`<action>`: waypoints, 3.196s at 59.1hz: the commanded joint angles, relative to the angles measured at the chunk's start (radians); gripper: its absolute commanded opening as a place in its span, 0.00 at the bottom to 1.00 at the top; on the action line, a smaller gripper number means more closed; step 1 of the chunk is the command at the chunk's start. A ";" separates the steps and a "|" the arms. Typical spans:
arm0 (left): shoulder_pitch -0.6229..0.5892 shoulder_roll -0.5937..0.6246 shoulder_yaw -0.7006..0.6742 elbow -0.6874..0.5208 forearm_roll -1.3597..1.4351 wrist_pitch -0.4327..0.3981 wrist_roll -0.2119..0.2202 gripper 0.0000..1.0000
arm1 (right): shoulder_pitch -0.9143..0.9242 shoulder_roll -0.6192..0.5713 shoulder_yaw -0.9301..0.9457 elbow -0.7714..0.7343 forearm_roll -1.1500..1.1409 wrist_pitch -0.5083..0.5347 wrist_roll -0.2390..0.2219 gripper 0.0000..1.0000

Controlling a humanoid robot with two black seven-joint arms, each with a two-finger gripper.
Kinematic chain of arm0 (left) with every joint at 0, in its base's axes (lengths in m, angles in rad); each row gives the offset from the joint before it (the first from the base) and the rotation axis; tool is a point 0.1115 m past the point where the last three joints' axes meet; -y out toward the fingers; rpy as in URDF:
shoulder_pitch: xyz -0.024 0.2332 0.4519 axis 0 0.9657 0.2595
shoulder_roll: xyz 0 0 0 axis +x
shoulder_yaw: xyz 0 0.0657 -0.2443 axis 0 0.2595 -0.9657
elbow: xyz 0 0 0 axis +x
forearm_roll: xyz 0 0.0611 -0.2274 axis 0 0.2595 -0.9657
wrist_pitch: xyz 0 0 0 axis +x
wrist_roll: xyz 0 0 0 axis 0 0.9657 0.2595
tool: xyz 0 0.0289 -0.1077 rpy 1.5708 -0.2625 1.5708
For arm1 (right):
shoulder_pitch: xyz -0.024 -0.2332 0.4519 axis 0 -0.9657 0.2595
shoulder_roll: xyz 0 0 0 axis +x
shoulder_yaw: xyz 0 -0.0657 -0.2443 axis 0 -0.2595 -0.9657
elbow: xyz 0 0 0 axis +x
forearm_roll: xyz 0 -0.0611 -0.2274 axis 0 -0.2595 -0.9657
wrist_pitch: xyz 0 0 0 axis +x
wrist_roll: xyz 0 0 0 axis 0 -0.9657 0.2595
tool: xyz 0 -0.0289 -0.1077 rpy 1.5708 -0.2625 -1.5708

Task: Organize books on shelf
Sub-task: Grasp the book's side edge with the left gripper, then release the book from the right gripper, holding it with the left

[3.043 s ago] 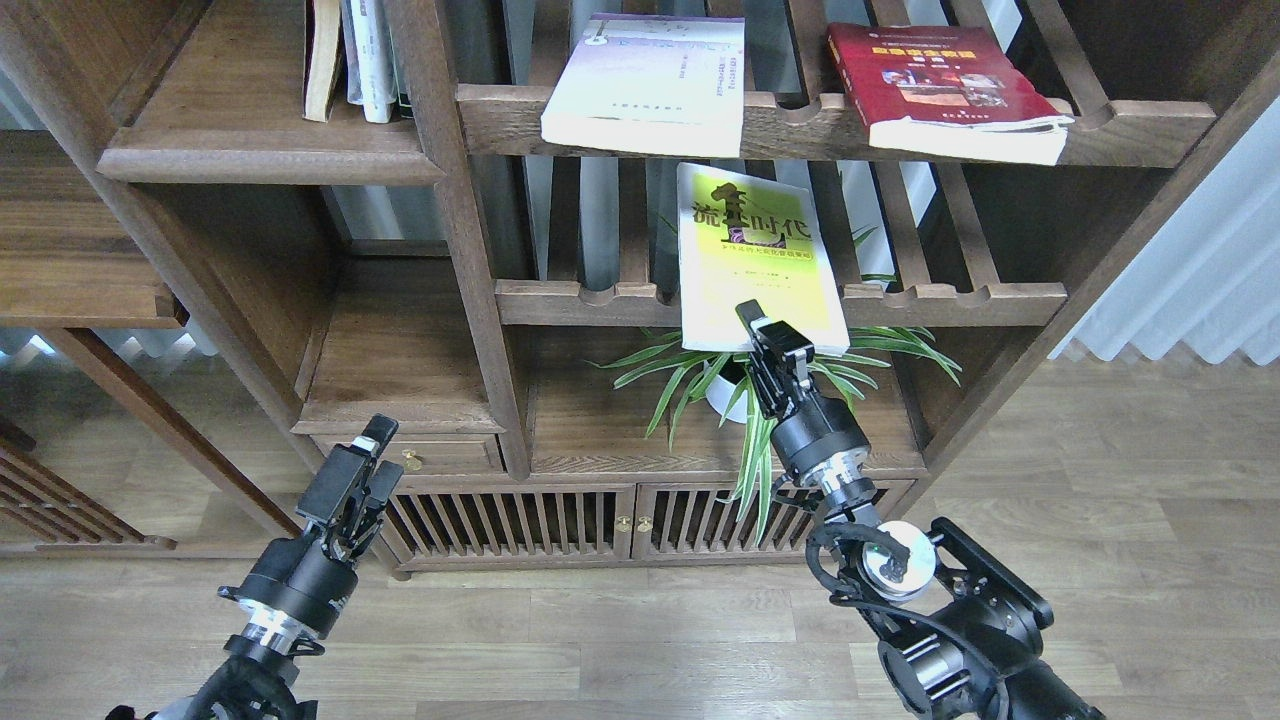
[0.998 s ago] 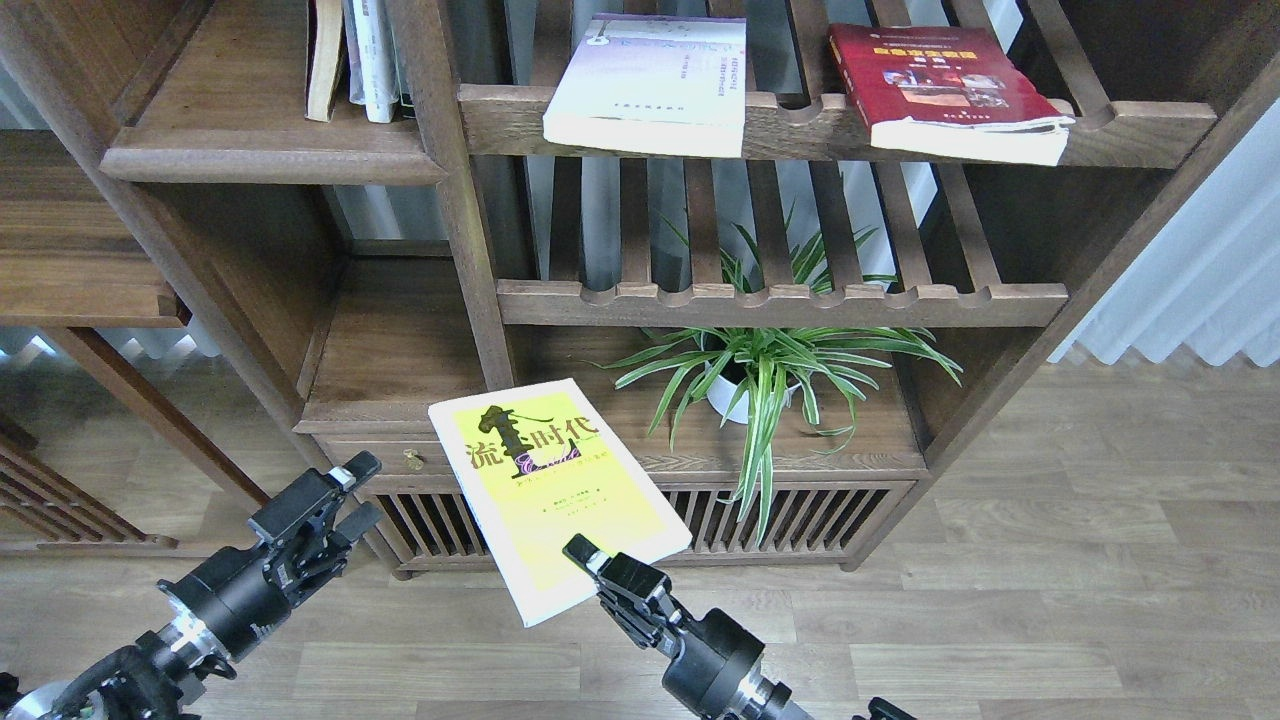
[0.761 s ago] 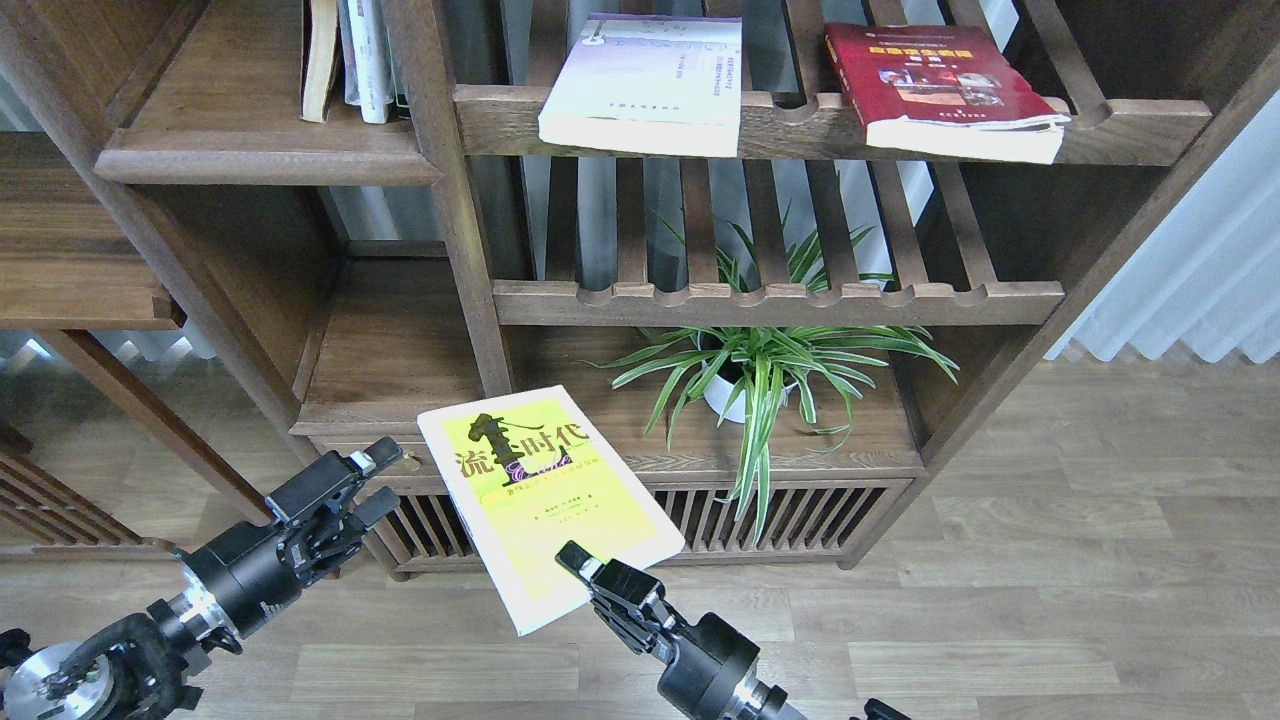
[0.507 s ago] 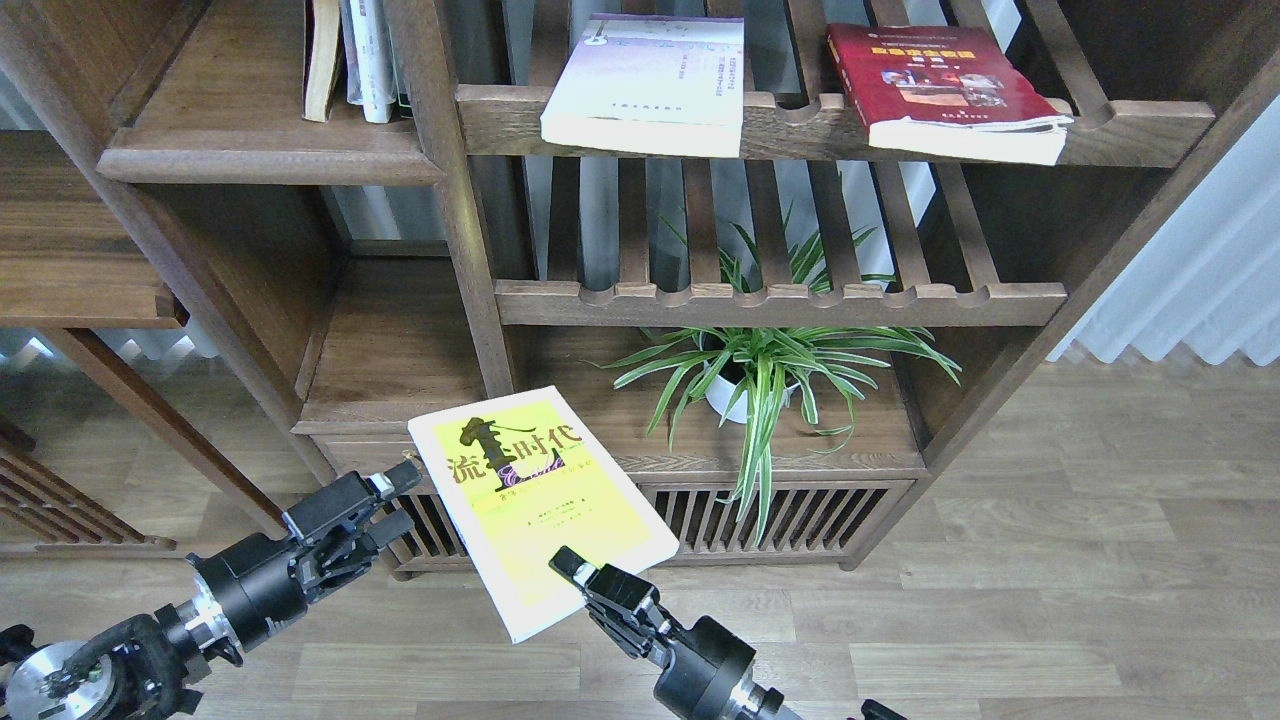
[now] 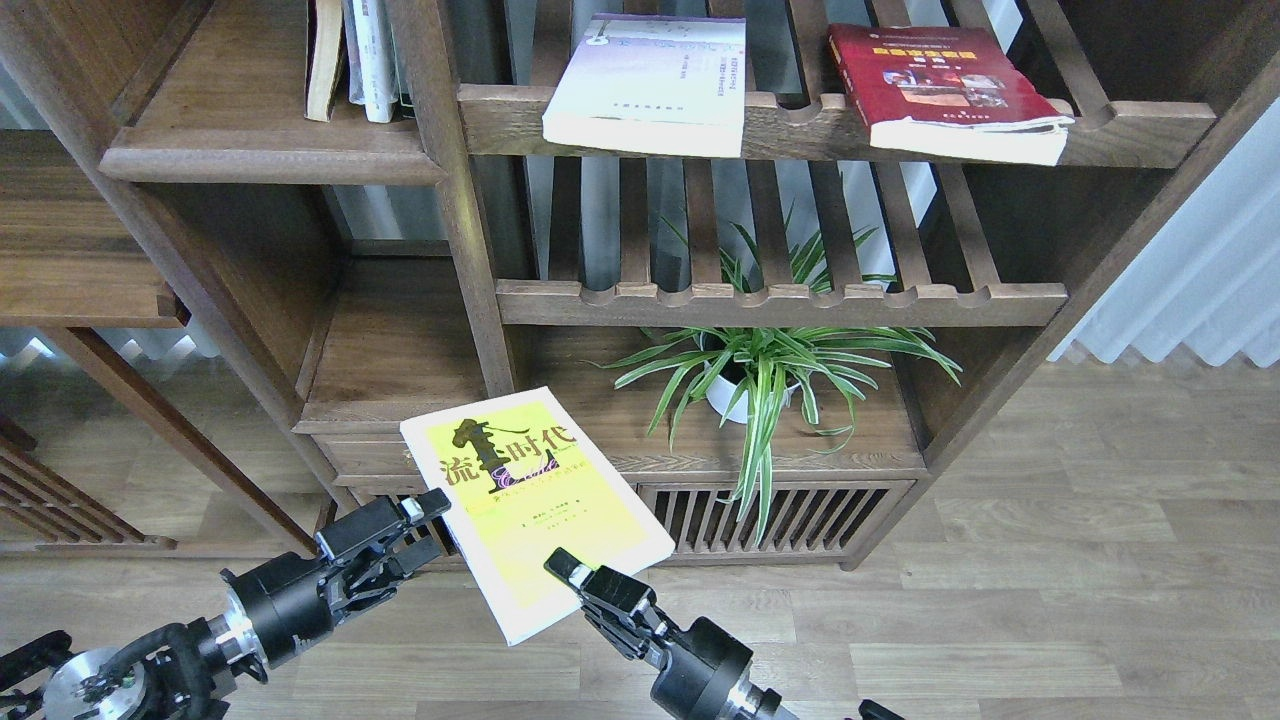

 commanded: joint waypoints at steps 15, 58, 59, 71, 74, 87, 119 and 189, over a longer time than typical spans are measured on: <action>-0.026 -0.099 0.005 0.054 0.001 0.000 0.001 0.95 | 0.000 0.000 0.000 0.000 0.001 0.000 0.001 0.05; -0.076 -0.110 0.005 0.088 0.000 0.000 0.009 0.79 | -0.003 0.000 0.000 0.002 0.001 0.000 0.000 0.05; -0.076 -0.110 0.005 0.088 0.000 0.000 0.009 0.78 | -0.003 0.000 0.000 0.002 -0.001 0.000 0.001 0.05; -0.083 -0.165 -0.004 0.109 -0.002 0.000 0.009 0.50 | -0.005 0.000 0.002 0.002 -0.001 0.000 0.001 0.05; -0.084 -0.174 -0.007 0.112 0.000 0.000 0.009 0.44 | -0.005 0.000 0.002 0.002 -0.004 0.000 0.001 0.05; -0.092 -0.193 -0.013 0.117 -0.003 0.000 0.009 0.12 | -0.008 0.000 0.003 0.003 -0.005 0.000 0.001 0.05; -0.098 -0.159 -0.012 0.108 -0.002 0.000 0.043 0.06 | 0.005 0.000 0.031 0.000 -0.001 0.000 0.009 0.05; 0.028 -0.096 -0.139 -0.132 0.185 0.000 -0.127 0.05 | 0.041 0.000 0.227 -0.163 0.005 0.000 0.017 0.98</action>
